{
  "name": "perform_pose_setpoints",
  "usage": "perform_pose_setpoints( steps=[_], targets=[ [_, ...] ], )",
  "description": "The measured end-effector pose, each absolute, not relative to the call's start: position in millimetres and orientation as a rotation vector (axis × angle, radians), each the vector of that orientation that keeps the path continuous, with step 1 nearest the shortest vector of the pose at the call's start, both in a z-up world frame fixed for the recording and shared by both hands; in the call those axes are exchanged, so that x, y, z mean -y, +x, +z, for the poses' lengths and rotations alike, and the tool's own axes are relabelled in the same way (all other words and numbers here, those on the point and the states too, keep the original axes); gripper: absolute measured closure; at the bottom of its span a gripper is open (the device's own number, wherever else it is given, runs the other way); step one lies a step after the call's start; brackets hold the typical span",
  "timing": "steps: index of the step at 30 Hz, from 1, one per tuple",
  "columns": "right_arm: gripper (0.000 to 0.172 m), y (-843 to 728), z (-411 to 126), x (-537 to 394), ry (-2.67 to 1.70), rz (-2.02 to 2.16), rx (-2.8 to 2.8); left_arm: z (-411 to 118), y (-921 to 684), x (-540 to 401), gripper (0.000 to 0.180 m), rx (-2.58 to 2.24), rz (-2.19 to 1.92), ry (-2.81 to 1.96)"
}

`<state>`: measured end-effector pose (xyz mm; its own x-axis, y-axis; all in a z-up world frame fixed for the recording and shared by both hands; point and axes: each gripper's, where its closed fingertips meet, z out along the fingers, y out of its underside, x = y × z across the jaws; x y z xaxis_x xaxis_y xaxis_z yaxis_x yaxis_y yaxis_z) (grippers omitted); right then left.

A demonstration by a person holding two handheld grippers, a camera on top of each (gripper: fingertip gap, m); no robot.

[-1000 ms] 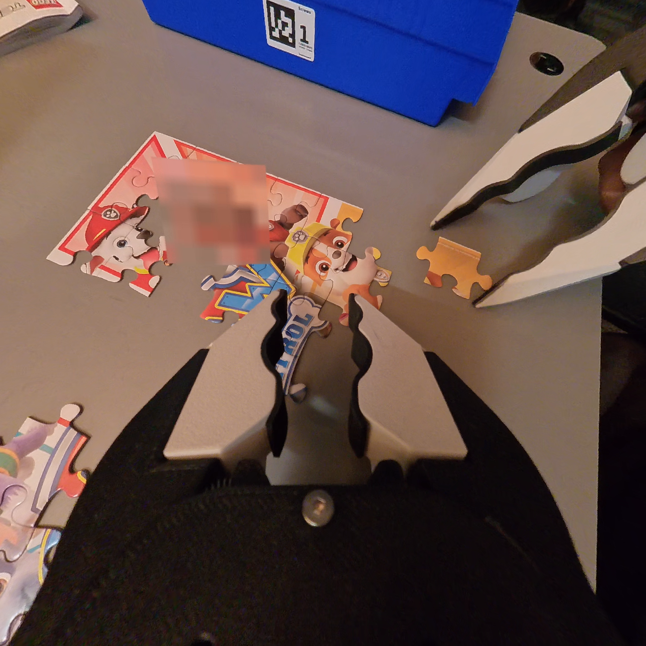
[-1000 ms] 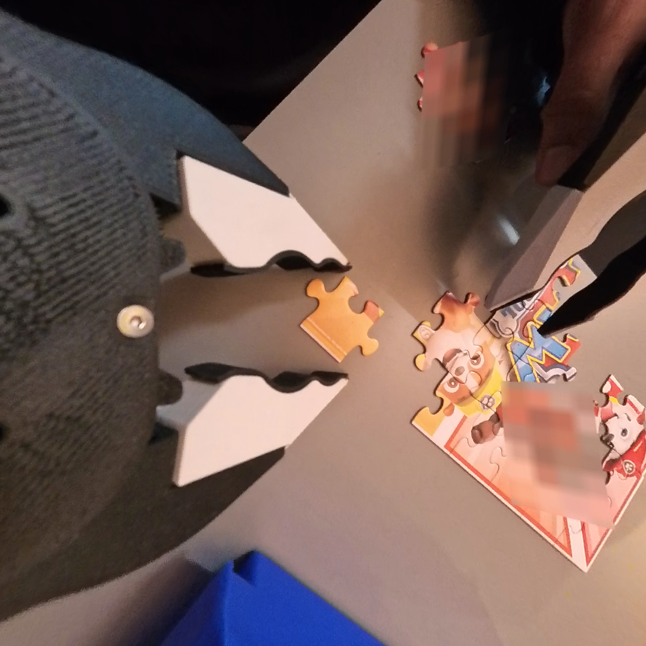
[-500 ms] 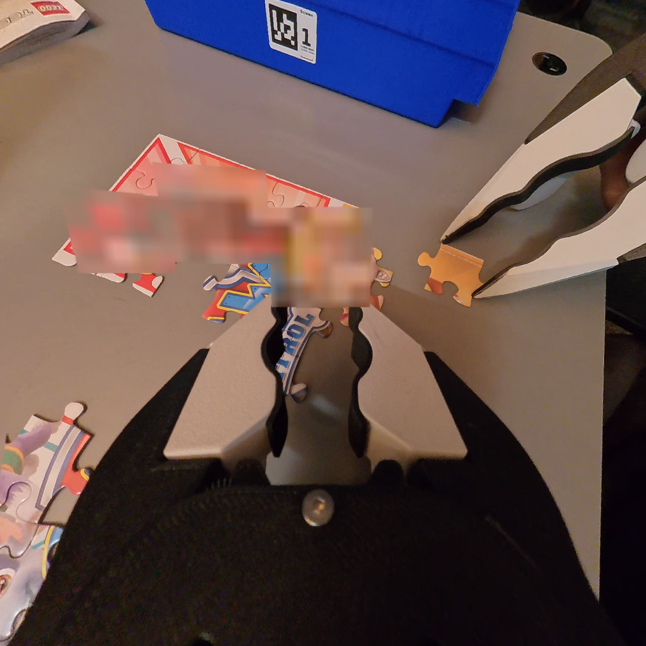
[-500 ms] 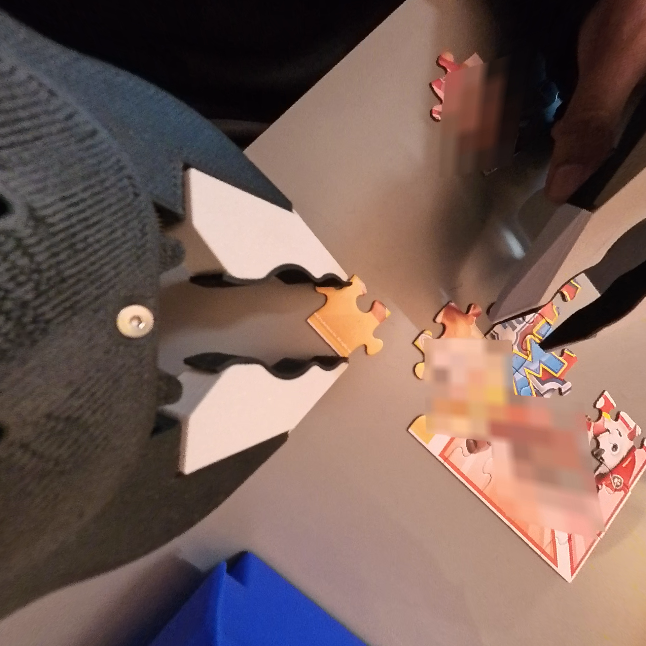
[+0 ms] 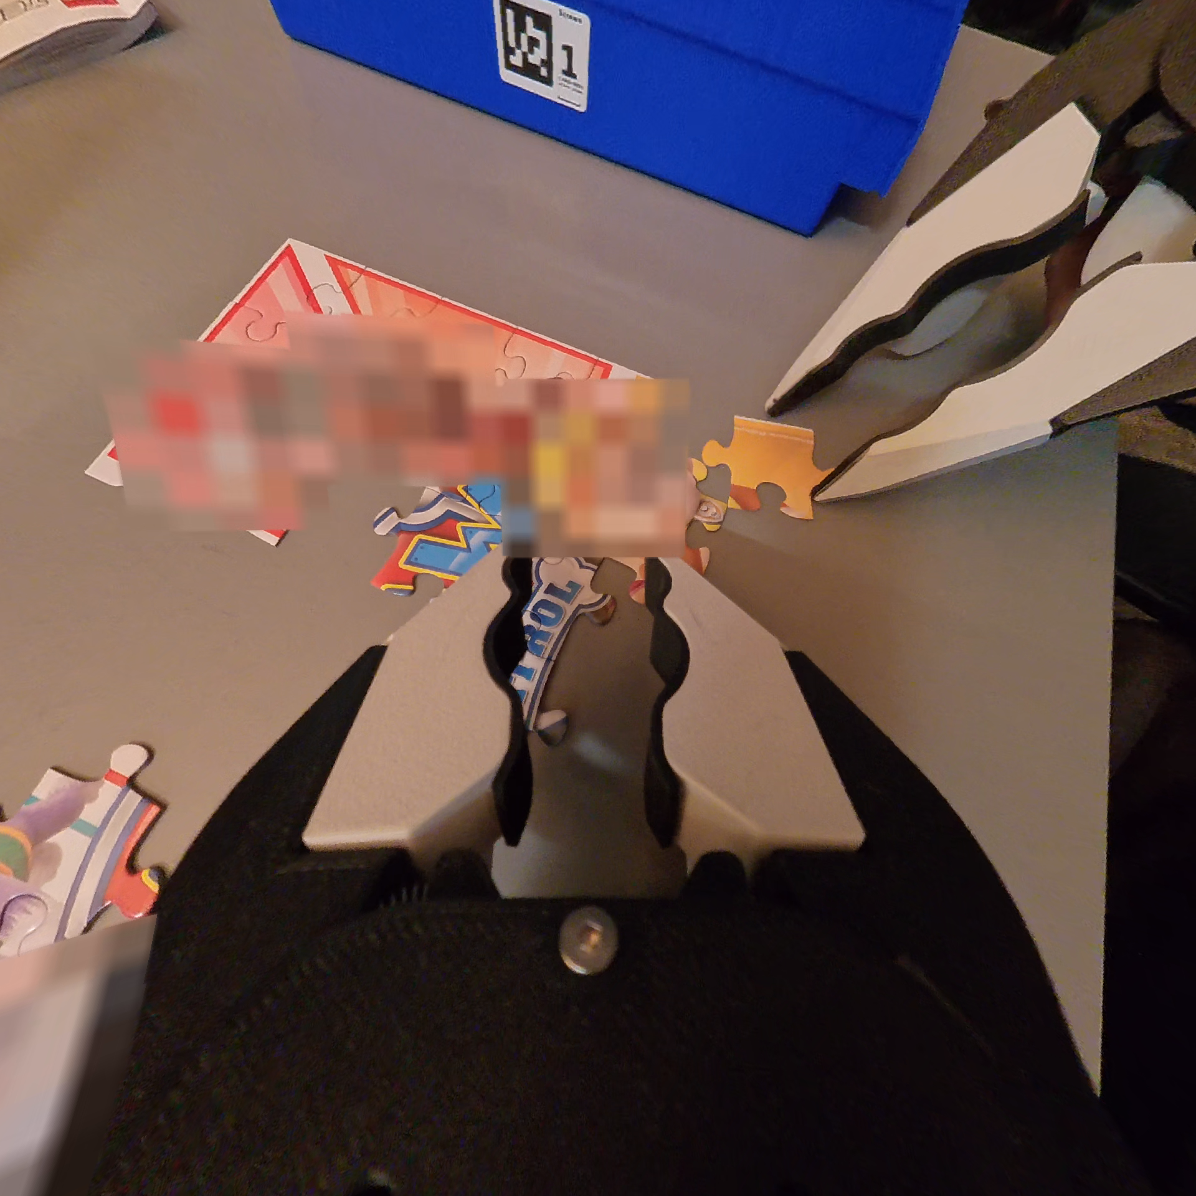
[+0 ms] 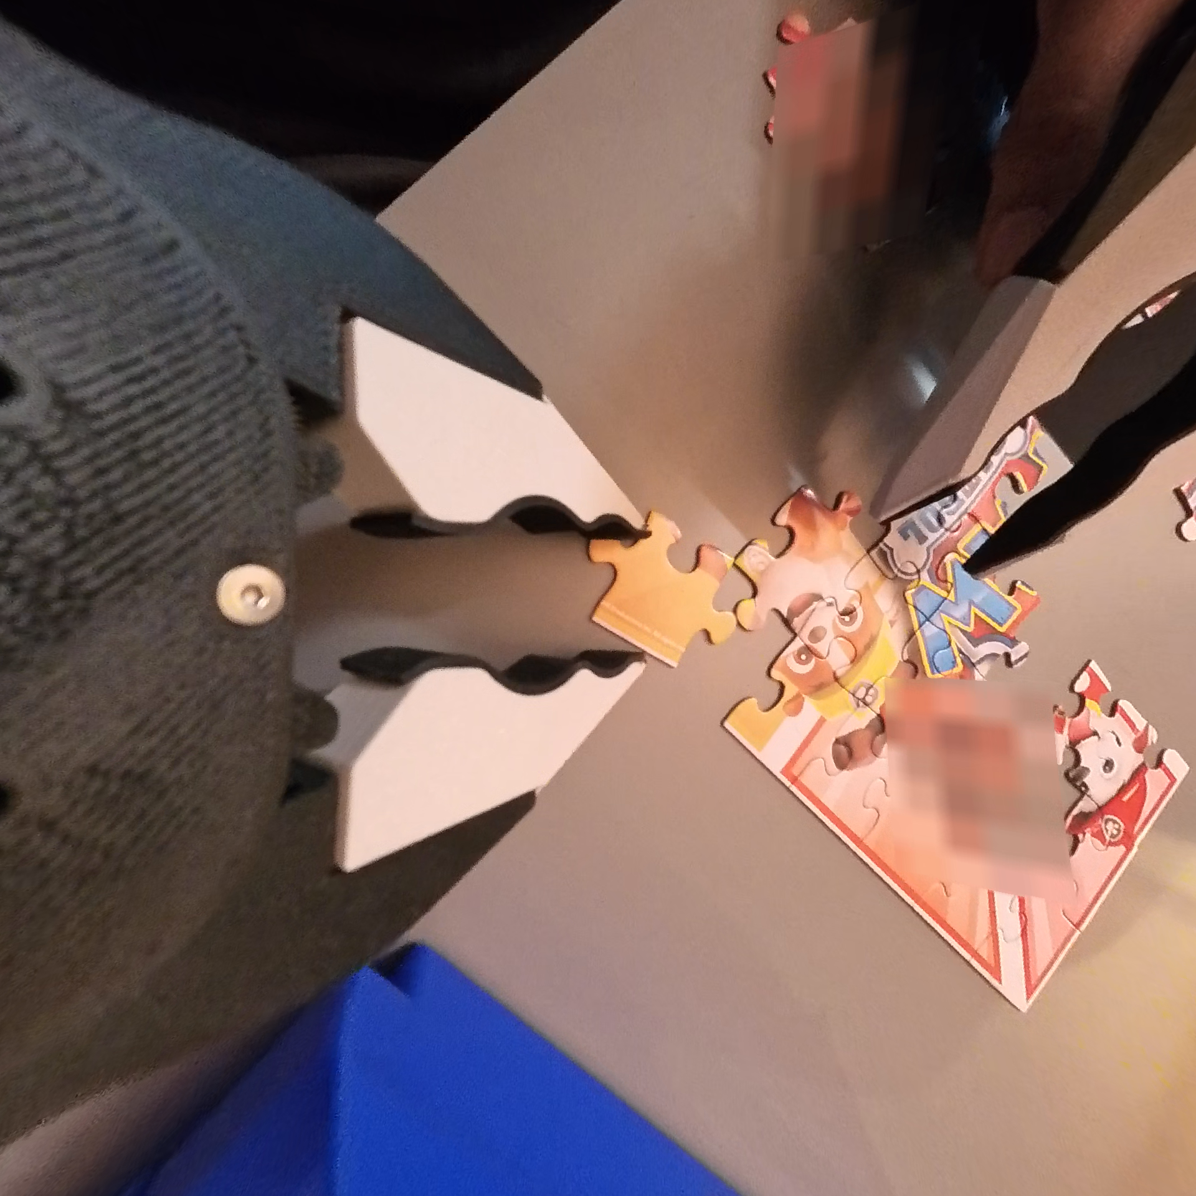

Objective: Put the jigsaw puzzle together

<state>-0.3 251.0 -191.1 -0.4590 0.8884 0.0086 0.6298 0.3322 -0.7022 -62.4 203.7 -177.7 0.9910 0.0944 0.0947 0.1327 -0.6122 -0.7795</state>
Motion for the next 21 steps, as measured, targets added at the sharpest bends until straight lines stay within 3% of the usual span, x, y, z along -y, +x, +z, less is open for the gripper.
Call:
perform_pose_setpoints(
  steps=[6,14,21],
  targets=[
    [0.136,-1.8,-188.1,-249.8,-1.335,0.890,2.194,-178.1,-61.9,-203.9,0.148,0.156,-0.061,-2.236],
    [0.111,-9.5,-191.9,-245.6,-1.359,0.924,2.191,-179.1,-61.4,-204.1,0.148,0.150,-0.055,-2.243],
    [0.110,-7.7,-192.5,-243.5,-1.330,0.907,2.238,-178.8,-61.4,-204.2,0.148,0.151,-0.055,-2.241]
  ],
)
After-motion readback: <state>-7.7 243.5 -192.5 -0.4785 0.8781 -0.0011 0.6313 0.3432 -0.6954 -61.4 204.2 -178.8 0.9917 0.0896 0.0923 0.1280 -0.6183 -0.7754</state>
